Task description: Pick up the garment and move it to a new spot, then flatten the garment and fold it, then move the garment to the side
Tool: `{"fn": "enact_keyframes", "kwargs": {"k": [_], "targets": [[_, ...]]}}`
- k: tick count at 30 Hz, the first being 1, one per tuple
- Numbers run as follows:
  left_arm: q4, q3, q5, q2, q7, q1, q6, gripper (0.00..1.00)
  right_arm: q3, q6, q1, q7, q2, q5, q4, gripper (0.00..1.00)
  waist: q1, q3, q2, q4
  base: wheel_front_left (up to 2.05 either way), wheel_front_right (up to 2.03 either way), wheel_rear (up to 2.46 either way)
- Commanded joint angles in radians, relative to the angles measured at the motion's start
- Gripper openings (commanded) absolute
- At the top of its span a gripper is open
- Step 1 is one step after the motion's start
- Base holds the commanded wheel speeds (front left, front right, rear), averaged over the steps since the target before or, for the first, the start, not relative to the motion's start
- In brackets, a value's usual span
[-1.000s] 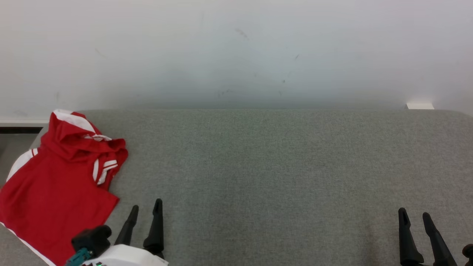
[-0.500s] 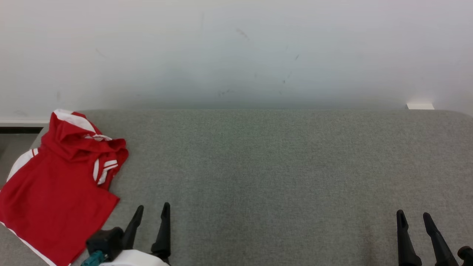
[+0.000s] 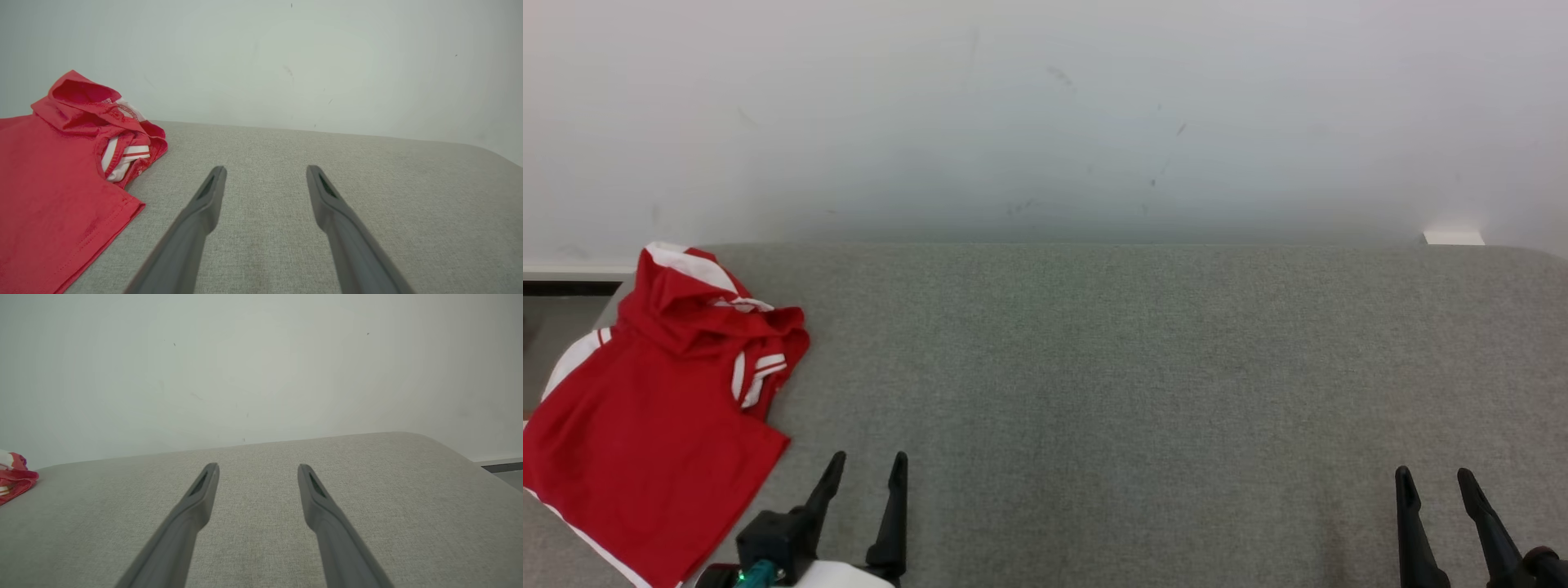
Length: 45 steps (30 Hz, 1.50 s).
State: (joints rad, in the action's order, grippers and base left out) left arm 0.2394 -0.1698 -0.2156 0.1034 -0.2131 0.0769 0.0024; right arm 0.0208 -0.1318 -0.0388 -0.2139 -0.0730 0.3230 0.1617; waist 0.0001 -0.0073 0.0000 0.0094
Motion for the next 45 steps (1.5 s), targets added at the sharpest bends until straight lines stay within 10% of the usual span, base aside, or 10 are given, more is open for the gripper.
{"fn": "enact_keyframes", "kwargs": {"k": [1, 45], "targets": [[-0.005, -0.002, 0.022, 0.008, -0.010, -0.006, 0.005, 1.00, 0.003, 0.002, -0.005, -0.009, -0.007, -0.023, -0.002, 1.00, 0.0000, 0.000, 0.0000, 0.001, 0.00, 0.00, 0.00], [0.029, 0.018, 0.165, -0.026, -0.052, -0.007, -0.016, 1.00, -0.001, 0.002, -0.031, -0.051, 0.007, -0.071, 0.022, 1.00, -0.0001, -0.004, 0.0000, 0.024, 0.00, 0.00, 0.00]]}}
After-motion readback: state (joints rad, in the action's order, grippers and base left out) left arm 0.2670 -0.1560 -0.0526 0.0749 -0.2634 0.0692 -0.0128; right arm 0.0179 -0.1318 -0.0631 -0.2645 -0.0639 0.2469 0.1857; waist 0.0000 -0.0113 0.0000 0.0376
